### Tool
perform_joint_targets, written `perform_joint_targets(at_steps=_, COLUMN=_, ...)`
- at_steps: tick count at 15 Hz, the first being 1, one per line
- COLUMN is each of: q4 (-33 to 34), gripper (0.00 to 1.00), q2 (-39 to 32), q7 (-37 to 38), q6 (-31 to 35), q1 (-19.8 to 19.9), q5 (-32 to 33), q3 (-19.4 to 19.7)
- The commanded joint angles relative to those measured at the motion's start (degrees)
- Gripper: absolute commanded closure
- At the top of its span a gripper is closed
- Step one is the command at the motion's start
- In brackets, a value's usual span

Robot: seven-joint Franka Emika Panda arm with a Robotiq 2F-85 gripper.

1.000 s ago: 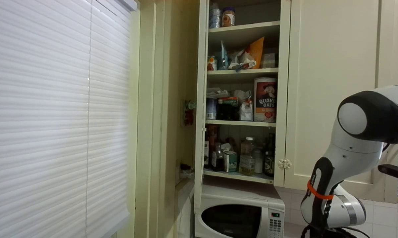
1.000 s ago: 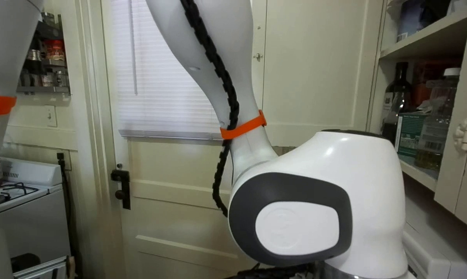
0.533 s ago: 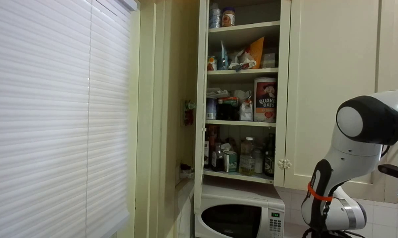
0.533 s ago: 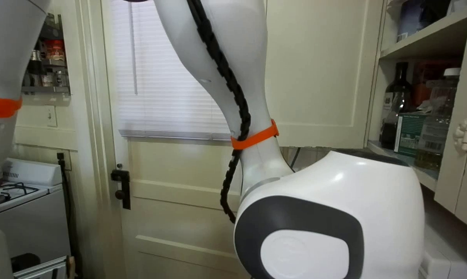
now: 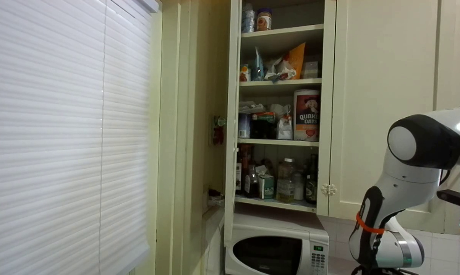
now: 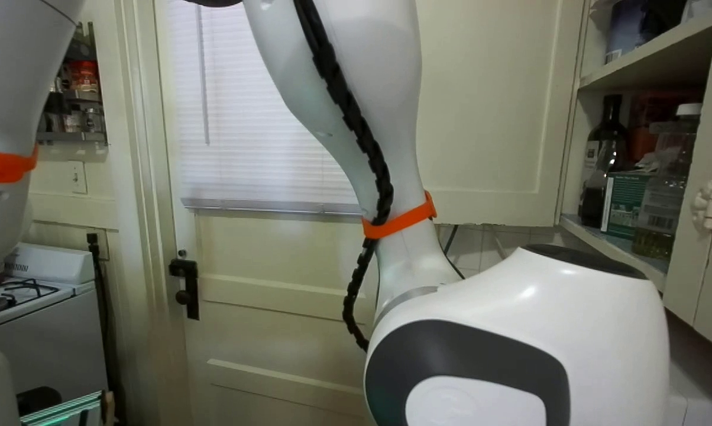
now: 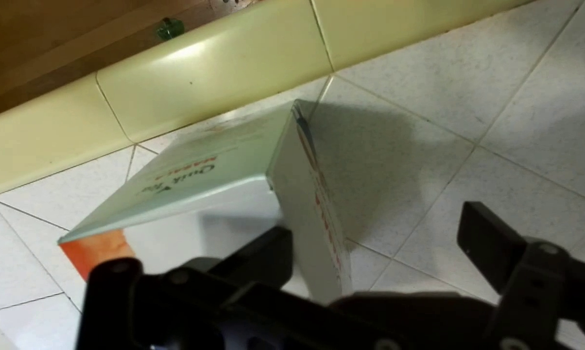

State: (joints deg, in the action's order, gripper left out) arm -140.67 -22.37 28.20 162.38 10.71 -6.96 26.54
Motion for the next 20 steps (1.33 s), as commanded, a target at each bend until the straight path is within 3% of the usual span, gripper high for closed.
perform_joint_targets(at_steps=1, q4=1.34, gripper=0.00, q2=-1.38, q7=-0.99, q6=0.96, q1=1.07, q5=-0.95, q3=-0.15)
perform_joint_targets(at_steps=20, q4=9.59, gripper=0.00, q2=-5.18, q7=-1.76, q6=0.64, q1=6.21, q5=-5.58, q3=-3.35)
